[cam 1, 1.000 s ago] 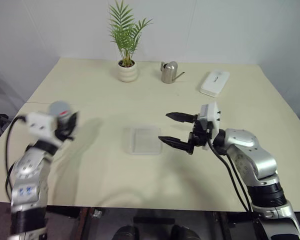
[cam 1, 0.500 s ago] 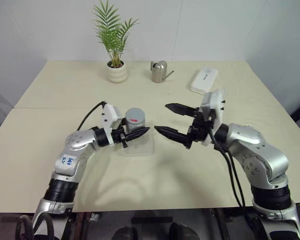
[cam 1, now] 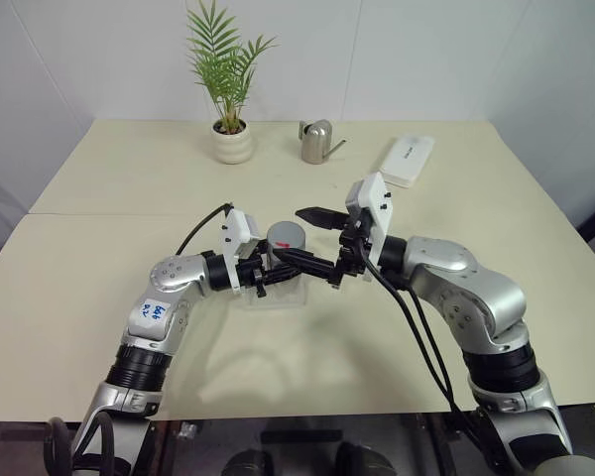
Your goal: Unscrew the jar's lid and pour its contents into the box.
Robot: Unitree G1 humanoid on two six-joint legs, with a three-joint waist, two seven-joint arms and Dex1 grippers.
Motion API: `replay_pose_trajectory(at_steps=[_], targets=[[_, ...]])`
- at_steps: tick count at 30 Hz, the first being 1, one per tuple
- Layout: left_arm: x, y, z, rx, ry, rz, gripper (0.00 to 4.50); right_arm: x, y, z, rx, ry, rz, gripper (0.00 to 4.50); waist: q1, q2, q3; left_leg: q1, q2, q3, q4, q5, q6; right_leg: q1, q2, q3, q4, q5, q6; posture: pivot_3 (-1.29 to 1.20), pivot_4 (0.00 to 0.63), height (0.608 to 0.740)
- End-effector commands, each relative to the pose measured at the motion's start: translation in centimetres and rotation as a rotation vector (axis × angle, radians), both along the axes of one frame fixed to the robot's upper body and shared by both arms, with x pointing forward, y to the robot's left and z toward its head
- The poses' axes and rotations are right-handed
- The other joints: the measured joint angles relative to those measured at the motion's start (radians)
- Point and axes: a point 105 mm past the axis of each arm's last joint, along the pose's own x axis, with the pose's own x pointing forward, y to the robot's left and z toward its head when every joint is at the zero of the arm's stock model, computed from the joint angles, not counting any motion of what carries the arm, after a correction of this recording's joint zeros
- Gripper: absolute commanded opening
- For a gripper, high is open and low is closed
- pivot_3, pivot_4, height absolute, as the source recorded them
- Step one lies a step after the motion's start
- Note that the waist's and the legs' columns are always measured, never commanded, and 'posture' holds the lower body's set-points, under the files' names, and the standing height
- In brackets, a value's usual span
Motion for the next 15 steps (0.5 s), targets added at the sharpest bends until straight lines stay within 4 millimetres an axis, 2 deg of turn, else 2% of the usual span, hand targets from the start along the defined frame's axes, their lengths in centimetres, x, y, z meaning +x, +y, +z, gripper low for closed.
replay_pose_trajectory(at_steps=[1, 5, 8, 12, 15], targets=[[-0.13, 0.05, 0.69, -0.012, -0.041, 0.006, 1.95, -0.35, 0.53, 0.73, 0.012, -0.036, 0.024, 4.50, -0.001, 0.000, 0.000, 0.000, 0.000, 0.000, 0.000, 0.000, 0.000, 0.000, 0.000, 0.000, 0.000, 0.000, 0.000, 0.00, 0.150, 0.740], [-0.10, 0.23, 0.77, -0.014, -0.045, 0.014, 1.95, -0.16, 0.70, 0.59, 0.016, -0.033, 0.026, 4.50, -0.002, 0.000, 0.000, 0.000, 0.000, 0.000, 0.000, 0.000, 0.000, 0.000, 0.000, 0.000, 0.000, 0.000, 0.000, 0.00, 0.150, 0.740], [-0.16, 0.48, 0.78, -0.015, -0.046, 0.021, 1.95, -0.05, 0.82, 0.70, 0.028, -0.034, 0.027, 3.91, -0.002, 0.000, 0.000, 0.000, 0.000, 0.000, 0.000, 0.000, 0.000, 0.000, 0.000, 0.000, 0.000, 0.000, 0.000, 0.00, 0.150, 0.740], [-0.29, 0.74, 0.78, -0.018, -0.043, 0.026, 1.95, -0.13, 1.12, 0.89, 0.047, -0.041, 0.039, 2.62, -0.002, 0.000, 0.000, 0.000, 0.000, 0.000, 0.000, 0.000, 0.000, 0.000, 0.000, 0.000, 0.000, 0.000, 0.000, 0.00, 0.150, 0.740], [-0.36, 0.92, 0.73, -0.017, -0.043, 0.028, 1.95, -0.24, 1.31, 1.09, 0.060, -0.046, 0.048, 2.57, -0.002, 0.000, 0.000, 0.000, 0.000, 0.000, 0.000, 0.000, 0.000, 0.000, 0.000, 0.000, 0.000, 0.000, 0.000, 0.00, 0.150, 0.740]])
